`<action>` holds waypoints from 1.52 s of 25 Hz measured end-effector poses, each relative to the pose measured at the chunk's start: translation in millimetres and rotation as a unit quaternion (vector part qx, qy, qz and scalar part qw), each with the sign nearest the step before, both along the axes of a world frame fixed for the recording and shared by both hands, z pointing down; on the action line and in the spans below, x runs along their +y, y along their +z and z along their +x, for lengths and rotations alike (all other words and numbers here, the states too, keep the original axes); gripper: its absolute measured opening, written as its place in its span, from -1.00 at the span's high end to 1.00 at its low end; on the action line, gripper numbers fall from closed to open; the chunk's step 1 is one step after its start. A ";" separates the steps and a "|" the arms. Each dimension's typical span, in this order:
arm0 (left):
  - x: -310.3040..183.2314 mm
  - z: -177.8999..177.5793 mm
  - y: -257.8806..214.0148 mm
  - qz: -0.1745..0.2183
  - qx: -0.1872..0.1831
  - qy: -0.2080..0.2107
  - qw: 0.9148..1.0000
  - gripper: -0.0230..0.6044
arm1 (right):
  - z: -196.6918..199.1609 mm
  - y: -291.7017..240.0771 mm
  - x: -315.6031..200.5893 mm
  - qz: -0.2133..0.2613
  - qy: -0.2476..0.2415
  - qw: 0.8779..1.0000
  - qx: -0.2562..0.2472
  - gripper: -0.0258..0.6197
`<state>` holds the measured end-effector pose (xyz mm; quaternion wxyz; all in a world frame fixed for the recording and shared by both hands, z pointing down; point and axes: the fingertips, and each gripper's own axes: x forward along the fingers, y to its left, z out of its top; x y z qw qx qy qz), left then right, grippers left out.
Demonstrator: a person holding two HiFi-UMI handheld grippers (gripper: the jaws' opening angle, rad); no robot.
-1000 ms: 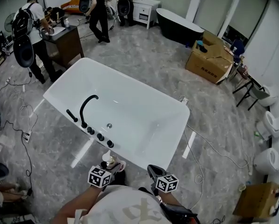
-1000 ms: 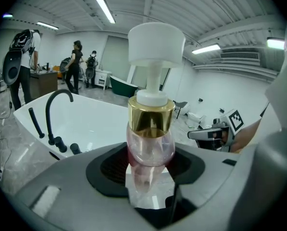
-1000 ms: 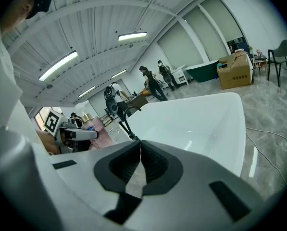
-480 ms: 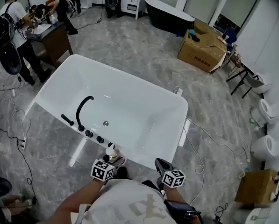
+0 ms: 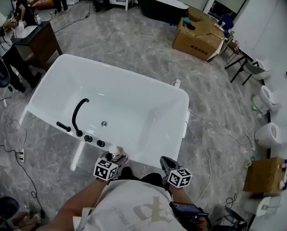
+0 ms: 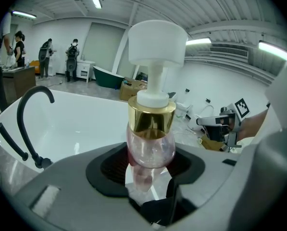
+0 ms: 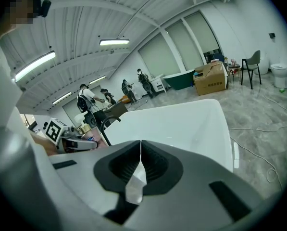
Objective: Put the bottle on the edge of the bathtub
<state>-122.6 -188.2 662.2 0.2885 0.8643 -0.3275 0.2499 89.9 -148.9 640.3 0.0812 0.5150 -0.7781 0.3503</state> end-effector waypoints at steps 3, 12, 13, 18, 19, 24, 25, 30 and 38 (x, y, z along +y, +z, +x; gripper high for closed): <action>-3.9 1.3 5.8 -0.006 -0.003 0.002 1.000 0.23 | 3.5 0.9 0.9 -0.003 0.005 1.000 0.002 0.90; -0.4 2.4 18.6 -0.017 -0.015 0.006 1.000 0.23 | 0.2 11.7 6.1 -0.017 0.002 1.000 -0.005 0.90; 1.4 2.6 19.7 -0.018 -0.016 0.006 1.000 0.22 | 0.6 13.5 6.8 -0.018 0.001 1.000 -0.006 0.90; 5.4 4.2 26.0 -0.023 -0.021 0.005 1.000 0.22 | -1.3 19.8 5.0 -0.023 -0.009 1.000 -0.007 0.90; 6.8 4.6 27.6 -0.025 -0.022 0.005 0.999 0.22 | -2.0 20.4 5.4 -0.023 -0.011 1.000 -0.009 0.90; 7.5 9.4 38.0 -0.028 -0.036 0.003 0.999 0.22 | 0.1 26.0 6.8 -0.028 -0.023 0.999 -0.014 0.90; 7.4 9.6 39.9 -0.029 -0.038 0.003 0.999 0.22 | 0.2 27.6 6.8 -0.029 -0.024 0.999 -0.014 0.90; 9.2 10.0 47.9 -0.034 -0.046 0.007 0.998 0.22 | -3.0 37.8 6.3 -0.038 -0.032 0.999 -0.016 0.90; 12.4 11.8 67.9 -0.039 -0.072 0.009 0.997 0.23 | -3.5 46.5 9.5 -0.053 -0.049 0.997 -0.019 0.90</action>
